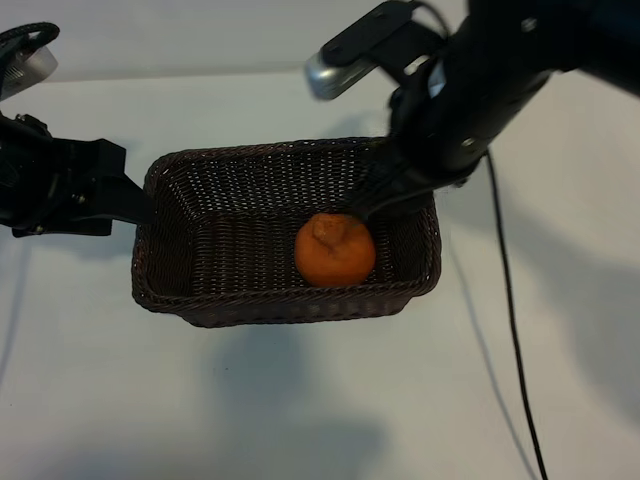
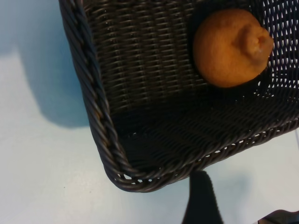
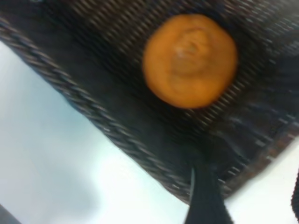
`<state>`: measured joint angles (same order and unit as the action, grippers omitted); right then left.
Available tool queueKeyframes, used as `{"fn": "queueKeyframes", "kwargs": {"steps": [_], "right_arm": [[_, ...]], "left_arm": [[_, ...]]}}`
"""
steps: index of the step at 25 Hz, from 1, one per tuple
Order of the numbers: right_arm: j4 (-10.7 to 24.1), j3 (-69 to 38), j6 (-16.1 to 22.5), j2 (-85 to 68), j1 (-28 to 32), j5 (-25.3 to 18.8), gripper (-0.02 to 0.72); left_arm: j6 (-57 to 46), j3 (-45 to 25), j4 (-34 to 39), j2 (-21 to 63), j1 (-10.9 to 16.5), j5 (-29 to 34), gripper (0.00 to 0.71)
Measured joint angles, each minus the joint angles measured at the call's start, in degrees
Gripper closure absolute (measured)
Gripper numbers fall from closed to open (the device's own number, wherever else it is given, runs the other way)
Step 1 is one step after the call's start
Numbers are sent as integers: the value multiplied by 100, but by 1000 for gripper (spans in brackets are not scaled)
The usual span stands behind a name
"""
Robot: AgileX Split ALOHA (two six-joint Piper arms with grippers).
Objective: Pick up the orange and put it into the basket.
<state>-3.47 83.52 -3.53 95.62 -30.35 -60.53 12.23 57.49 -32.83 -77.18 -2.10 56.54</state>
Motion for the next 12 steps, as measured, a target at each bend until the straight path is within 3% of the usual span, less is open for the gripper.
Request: {"fn": "queueKeyframes", "kwargs": {"steps": [12], "right_arm": [[309,0,46,-318,1320,-875,268]], "left_arm": [[0,0,0,0,0,0,185]]}}
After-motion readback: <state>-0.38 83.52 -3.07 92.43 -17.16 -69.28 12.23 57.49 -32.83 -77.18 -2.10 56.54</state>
